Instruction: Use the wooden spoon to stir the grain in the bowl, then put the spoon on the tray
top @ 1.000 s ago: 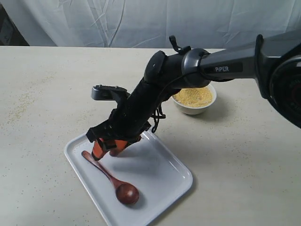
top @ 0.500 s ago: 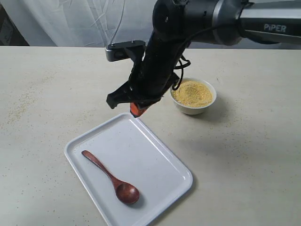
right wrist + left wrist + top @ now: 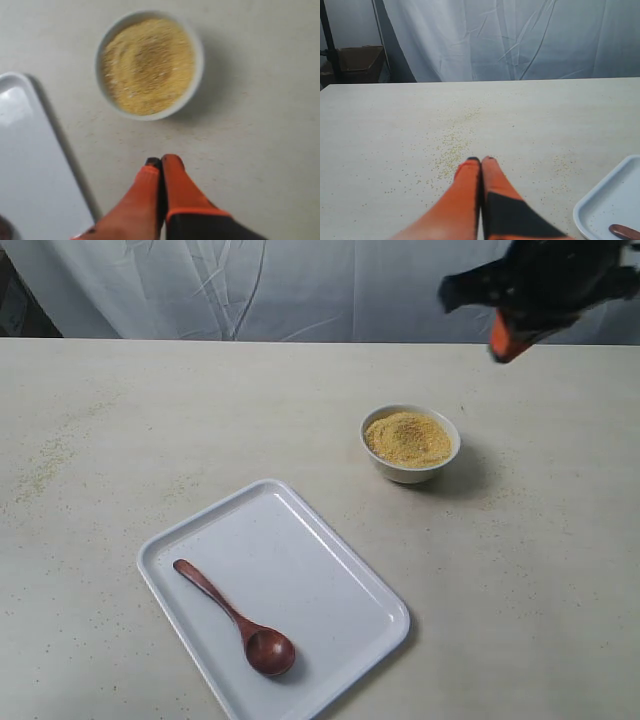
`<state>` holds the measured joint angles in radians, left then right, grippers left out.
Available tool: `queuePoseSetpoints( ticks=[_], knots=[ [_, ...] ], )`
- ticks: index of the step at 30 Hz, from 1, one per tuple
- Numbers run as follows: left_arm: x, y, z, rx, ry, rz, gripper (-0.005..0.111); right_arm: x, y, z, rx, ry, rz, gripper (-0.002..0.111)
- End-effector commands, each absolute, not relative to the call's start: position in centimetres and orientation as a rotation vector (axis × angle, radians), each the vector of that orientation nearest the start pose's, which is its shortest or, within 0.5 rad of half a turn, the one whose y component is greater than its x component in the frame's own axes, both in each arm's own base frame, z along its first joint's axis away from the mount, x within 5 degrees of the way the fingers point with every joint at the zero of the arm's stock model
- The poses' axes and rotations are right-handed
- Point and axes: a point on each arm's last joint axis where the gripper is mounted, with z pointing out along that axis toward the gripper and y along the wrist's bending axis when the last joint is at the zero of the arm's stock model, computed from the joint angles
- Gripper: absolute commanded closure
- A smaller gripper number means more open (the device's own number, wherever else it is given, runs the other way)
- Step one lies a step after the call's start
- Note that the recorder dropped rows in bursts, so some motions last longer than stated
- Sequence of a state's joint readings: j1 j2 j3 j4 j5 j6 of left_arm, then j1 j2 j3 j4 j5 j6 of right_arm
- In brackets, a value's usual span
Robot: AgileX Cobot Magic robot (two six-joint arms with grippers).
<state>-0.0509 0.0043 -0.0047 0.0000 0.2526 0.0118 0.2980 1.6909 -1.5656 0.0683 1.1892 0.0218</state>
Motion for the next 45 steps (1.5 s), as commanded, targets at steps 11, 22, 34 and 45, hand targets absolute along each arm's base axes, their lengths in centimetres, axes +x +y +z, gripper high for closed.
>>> queuePoseSetpoints(
  ticks=[11,22,34,45],
  knots=[
    [5.5,-0.3,19.2,0.054,1.721,-0.031,0.107,16.0,2.4,35.8,-0.189,2.192,0.034,0.106],
    [5.5,-0.3,19.2,0.054,1.721,-0.031,0.107,6.3,0.6,25.0,-0.189,1.938,0.030,0.106],
    [5.5,-0.3,19.2,0.054,1.721,-0.031,0.107,4.7,-0.1,25.5,0.013,1.830,0.005,0.106],
    [5.5,-0.3,19.2,0.054,1.721,-0.031,0.107,4.7,-0.1,25.2,0.023,1.821,-0.003,0.106]
  ],
)
